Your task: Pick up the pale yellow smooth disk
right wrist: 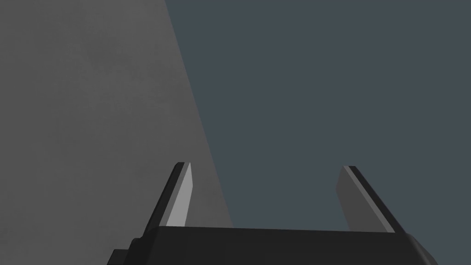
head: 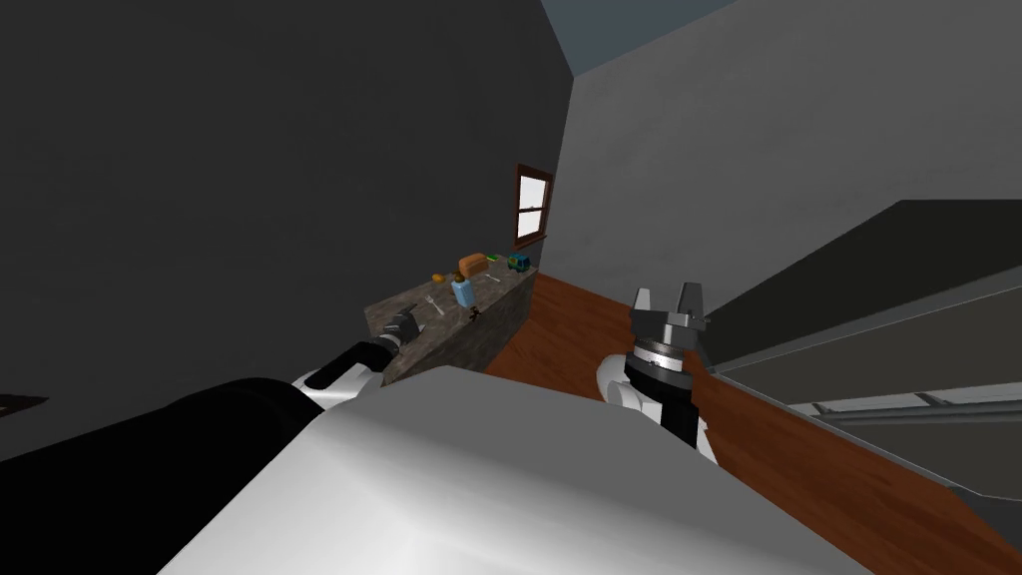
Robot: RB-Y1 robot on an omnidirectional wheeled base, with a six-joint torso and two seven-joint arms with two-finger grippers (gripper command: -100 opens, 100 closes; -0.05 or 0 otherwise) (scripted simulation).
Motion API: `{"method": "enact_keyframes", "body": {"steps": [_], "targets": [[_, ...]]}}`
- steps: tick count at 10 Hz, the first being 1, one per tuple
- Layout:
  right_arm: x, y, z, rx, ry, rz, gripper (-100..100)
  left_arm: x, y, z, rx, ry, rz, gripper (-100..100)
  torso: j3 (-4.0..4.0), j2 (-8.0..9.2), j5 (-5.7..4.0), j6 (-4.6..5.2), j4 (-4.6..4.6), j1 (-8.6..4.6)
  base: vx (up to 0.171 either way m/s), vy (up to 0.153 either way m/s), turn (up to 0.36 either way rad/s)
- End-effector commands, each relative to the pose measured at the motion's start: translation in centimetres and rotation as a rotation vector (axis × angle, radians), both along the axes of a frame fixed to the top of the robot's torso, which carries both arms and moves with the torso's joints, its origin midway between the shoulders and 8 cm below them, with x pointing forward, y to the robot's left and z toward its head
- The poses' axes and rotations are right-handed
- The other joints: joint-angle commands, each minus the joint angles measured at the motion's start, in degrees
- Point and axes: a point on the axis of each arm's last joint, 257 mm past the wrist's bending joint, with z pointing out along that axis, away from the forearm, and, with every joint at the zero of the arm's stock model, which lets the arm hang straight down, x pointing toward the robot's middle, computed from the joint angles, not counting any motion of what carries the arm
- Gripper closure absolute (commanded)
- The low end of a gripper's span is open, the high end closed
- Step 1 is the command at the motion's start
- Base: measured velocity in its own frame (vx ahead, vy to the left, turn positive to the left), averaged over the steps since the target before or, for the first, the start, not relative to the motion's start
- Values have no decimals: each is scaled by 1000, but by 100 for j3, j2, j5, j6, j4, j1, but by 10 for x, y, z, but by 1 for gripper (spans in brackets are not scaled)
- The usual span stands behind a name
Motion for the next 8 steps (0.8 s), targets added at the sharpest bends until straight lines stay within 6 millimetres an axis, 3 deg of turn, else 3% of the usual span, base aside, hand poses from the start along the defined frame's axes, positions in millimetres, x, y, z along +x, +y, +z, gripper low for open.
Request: {"method": "enact_keyframes", "body": {"steps": [1, 2, 4, 8], "targets": [[0, 0, 0, 0, 0, 0, 0, -3, 4, -7, -6, 32, 11, -100, 0, 0, 0, 0, 0, 0, 13, -8, 19], [0, 0, 0, 0, 0, 0, 0, -14, 16, -12, -13, 73, 37, -100, 3, 6, 1, -1, 1, 3, 29, -21, -181], [0, 0, 0, 0, 0, 0, 0, -17, 17, -19, -17, 98, 45, -100, 2, 3, 1, 0, 1, 2, 24, -9, -78], [0, 0, 0, 0, 0, 0, 0, -49, 42, -40, -45, 231, 114, -100, -2, -4, 0, 3, -1, 0, 42, -14, -161]]}}
